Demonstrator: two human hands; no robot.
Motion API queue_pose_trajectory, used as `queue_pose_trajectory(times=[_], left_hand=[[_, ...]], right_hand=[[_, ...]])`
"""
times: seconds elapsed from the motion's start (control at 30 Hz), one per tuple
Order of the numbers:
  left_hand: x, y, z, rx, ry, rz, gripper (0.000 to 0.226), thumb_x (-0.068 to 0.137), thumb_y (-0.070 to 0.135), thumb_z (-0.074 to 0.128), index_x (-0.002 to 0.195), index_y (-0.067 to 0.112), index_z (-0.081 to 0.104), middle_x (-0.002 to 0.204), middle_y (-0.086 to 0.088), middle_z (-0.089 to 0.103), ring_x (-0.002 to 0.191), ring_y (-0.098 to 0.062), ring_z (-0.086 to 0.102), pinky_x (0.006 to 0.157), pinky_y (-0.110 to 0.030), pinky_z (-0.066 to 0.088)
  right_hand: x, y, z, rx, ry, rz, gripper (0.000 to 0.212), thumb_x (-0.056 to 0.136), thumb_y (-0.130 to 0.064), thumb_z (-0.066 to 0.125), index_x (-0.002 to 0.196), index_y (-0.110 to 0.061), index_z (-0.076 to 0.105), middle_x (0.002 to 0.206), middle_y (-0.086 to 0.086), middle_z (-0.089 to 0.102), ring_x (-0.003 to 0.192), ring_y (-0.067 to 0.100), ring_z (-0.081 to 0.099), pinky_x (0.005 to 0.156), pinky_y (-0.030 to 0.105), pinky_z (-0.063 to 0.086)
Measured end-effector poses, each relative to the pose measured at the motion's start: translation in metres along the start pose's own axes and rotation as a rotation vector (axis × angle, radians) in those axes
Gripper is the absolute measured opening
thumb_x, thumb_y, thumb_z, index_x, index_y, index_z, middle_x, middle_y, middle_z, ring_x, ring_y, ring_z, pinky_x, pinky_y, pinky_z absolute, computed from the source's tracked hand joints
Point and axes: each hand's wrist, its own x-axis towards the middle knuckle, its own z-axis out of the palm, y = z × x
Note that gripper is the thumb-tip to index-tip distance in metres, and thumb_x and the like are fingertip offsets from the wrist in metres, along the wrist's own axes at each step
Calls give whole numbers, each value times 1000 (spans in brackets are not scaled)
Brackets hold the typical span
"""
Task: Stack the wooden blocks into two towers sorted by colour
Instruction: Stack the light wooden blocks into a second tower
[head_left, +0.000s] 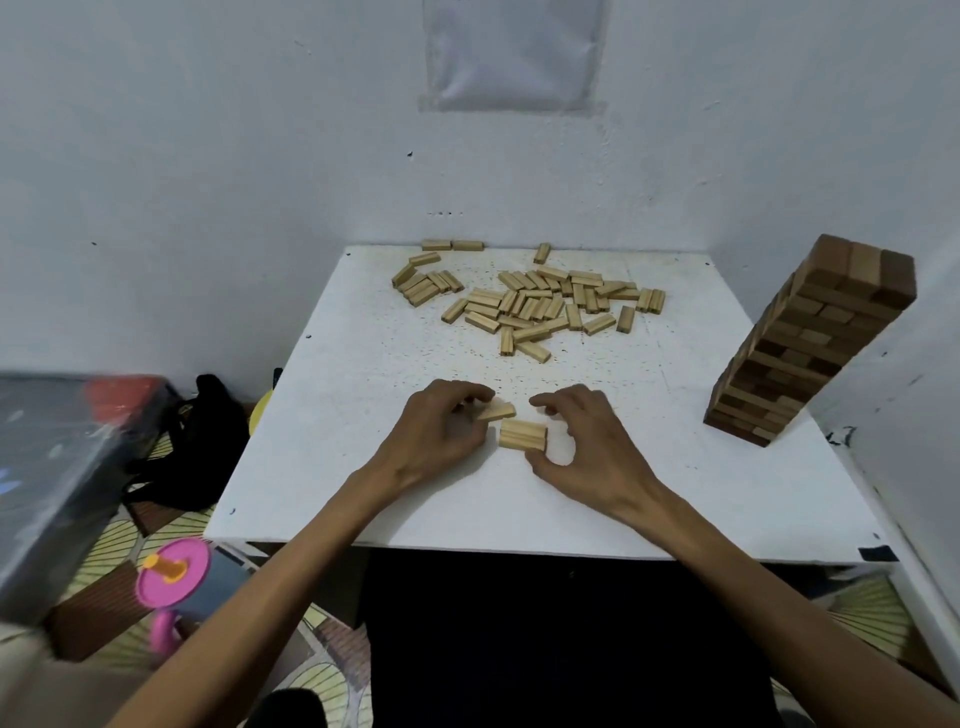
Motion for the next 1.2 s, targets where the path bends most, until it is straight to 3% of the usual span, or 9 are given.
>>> queue_pose_trajectory(times=[0.13, 0.23, 0.37, 0.47, 0.73, 0.9, 1.07, 1.2], left_hand=[[-4, -9, 0, 273, -75, 75, 67, 79, 67, 62, 136, 31, 62, 117, 8, 57, 111, -15, 46, 90, -34, 40], [-3, -5, 1, 317, -189, 37, 80, 78, 77, 56, 143, 31, 56, 110, 13, 54, 103, -11, 46, 85, -33, 38], [4, 2, -2, 293, -208, 36, 70, 79, 71, 64, 138, 32, 59, 109, 13, 58, 104, -9, 51, 81, -32, 44], [11, 8, -3, 251, -252, 22, 58, 84, 59, 74, 135, 35, 62, 108, 13, 60, 104, -9, 55, 81, -32, 48], [24, 7, -5, 177, -337, 41, 51, 84, 45, 81, 130, 28, 68, 90, 16, 62, 80, 3, 55, 67, -19, 36], [28, 8, -7, 146, -388, -24, 57, 83, 42, 84, 134, 25, 66, 90, 14, 65, 79, 3, 57, 67, -15, 36], [29, 10, -9, 144, -403, -28, 55, 85, 37, 84, 134, 21, 66, 88, 13, 64, 75, 1, 56, 65, -14, 36], [27, 12, -9, 150, -376, -21, 52, 83, 36, 84, 130, 20, 68, 90, 9, 66, 77, 1, 56, 65, -11, 36]], right_hand=[[5, 4, -7, -102, -85, 85, 52, 88, -50, 73, 133, -29, 60, 101, -14, 50, 109, 13, 44, 99, 42, 41], [7, 6, -9, -17, -162, 125, 51, 92, -49, 71, 137, -31, 56, 97, -13, 56, 104, 5, 44, 105, 40, 37], [18, 5, -11, 7, -235, 117, 59, 91, -50, 70, 144, -36, 48, 98, -15, 58, 106, -1, 44, 106, 38, 36], [26, 5, -12, -18, -290, 92, 63, 90, -50, 70, 146, -33, 48, 97, -15, 59, 107, 6, 48, 104, 40, 41], [38, 0, -18, -15, -369, 34, 50, 88, -41, 75, 133, -25, 60, 92, -12, 63, 91, 7, 60, 86, 38, 54], [45, 0, -22, -18, -417, 40, 55, 88, -41, 79, 137, -24, 59, 87, -12, 66, 84, 4, 56, 78, 28, 48], [49, -1, -22, -33, -444, 59, 55, 89, -40, 79, 136, -22, 59, 88, -10, 68, 86, 4, 54, 83, 34, 52], [52, -3, -25, -43, -474, 53, 52, 90, -36, 79, 135, -20, 59, 86, -10, 67, 79, 2, 56, 75, 23, 46]])
